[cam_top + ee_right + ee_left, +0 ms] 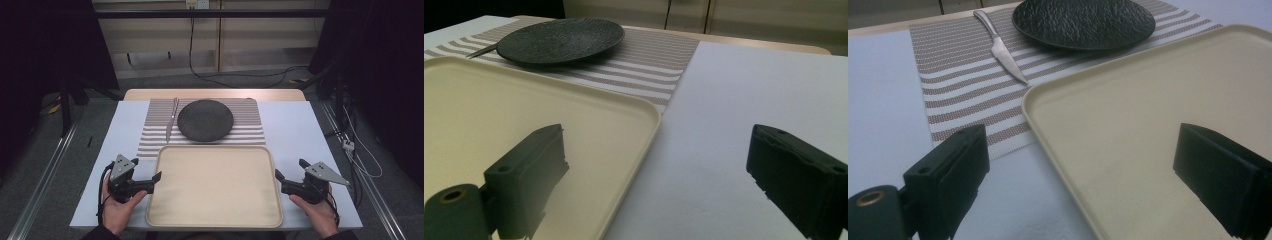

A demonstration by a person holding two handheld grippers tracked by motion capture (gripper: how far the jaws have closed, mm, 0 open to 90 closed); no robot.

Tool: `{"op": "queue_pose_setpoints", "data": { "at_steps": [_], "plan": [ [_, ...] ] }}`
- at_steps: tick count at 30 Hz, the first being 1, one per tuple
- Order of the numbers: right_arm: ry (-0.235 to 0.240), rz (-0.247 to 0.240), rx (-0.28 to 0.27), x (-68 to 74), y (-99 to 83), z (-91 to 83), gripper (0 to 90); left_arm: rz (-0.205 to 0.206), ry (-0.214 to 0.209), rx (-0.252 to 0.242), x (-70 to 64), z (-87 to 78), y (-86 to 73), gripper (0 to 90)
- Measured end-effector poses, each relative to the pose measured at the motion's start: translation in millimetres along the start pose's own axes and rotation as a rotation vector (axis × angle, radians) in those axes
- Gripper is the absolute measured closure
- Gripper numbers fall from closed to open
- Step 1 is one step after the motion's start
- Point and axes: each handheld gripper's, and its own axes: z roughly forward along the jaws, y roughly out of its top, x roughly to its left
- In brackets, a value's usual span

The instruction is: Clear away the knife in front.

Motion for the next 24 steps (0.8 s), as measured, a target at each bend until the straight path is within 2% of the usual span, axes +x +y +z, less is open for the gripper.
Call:
{"op": "queue_pose_setpoints", "data": {
  "at_steps": [4, 7, 10, 14, 15, 16, 17, 24],
  "plan": [
    [0.002, 0.004, 0.007, -0.6, -0.2, 1.0, 8.6, 0.016, -0.016, 0.019, -1.7, 2.2, 1.0, 7.3],
    [0.007, 0.001, 0.014, -1.0, -0.4, 1.5, 8.6, 0.034, -0.011, 0.031, -2.7, 3.6, 2.2, 7.5],
    [0.011, 0.003, 0.015, -1.8, -0.8, 1.6, 8.6, 0.018, -0.016, 0.029, -2.1, 4.7, 3.2, 7.1],
    [0.014, 0.003, 0.020, -2.5, -1.2, 1.9, 8.7, 0.041, -0.024, 0.041, 1.7, 6.5, 9.8, 7.1],
    [0.013, 0.004, 0.024, -2.1, -1.1, 2.2, 8.7, 0.041, -0.024, 0.041, 1.7, 6.5, 9.8, 7.3],
    [0.014, 0.005, 0.027, -1.9, -1.0, 2.7, 8.7, 0.011, -0.037, 0.045, 4.1, 7.9, 11.7, 7.4],
    [0.014, 0.004, 0.029, -2.0, -1.0, 3.0, 8.7, 0.007, -0.041, 0.049, 4.9, 8.7, 12.4, 7.4],
    [0.012, 0.001, 0.030, -1.0, -0.1, 3.0, 8.8, 0.008, -0.051, 0.071, 10.9, 17.6, 21.3, 8.1]
  ]
}}
